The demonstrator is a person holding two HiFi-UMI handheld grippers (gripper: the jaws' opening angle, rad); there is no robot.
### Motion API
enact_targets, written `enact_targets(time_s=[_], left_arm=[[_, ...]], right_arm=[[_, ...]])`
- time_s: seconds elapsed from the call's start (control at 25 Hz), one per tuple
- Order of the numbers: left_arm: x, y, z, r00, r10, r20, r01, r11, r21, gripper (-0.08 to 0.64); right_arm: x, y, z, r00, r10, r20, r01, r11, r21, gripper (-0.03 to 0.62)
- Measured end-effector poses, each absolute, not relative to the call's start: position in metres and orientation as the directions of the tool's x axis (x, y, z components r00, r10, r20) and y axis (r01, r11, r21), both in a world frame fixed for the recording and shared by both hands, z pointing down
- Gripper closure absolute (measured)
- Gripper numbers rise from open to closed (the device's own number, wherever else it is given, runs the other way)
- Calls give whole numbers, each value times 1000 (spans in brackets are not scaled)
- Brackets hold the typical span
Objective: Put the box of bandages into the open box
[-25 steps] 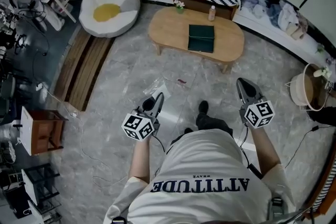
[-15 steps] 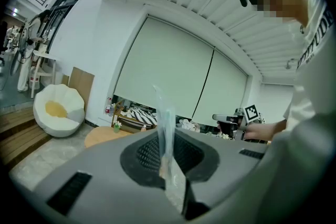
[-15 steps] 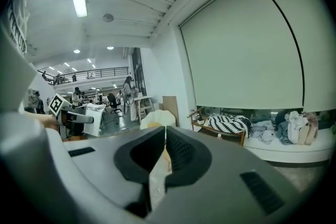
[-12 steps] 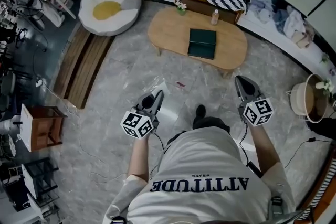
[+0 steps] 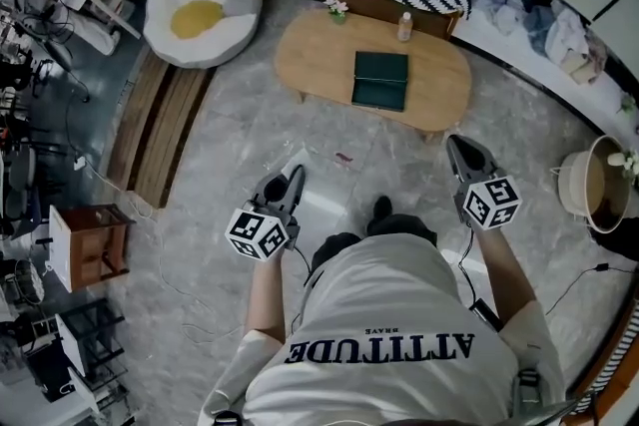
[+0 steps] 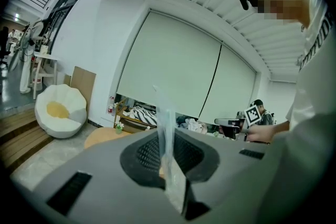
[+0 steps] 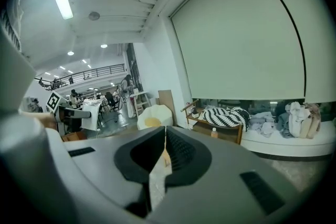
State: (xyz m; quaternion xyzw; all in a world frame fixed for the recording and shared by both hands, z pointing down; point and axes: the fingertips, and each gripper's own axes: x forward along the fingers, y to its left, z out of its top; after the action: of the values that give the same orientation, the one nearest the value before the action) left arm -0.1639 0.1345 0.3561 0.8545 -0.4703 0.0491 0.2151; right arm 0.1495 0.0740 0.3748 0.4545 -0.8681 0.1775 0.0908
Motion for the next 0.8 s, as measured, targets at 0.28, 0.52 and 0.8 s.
enact_targets(time_s=[0.28,0.52,0.8], left_arm=[[-146,108,360,559,-769,310,-823,-468,323,520],[-140,93,362,562,-763,320,-822,-473,316,519],[-152,62,367,573,-755,319,-815,-485,316,519]], right_arm=[[170,51,386,-561,-756,337,-828,502,-251,571],[173,42,391,-565,-751,340,-825,506,-253,571],[158,32,398,-562,-751,348,-827,504,-247,571]])
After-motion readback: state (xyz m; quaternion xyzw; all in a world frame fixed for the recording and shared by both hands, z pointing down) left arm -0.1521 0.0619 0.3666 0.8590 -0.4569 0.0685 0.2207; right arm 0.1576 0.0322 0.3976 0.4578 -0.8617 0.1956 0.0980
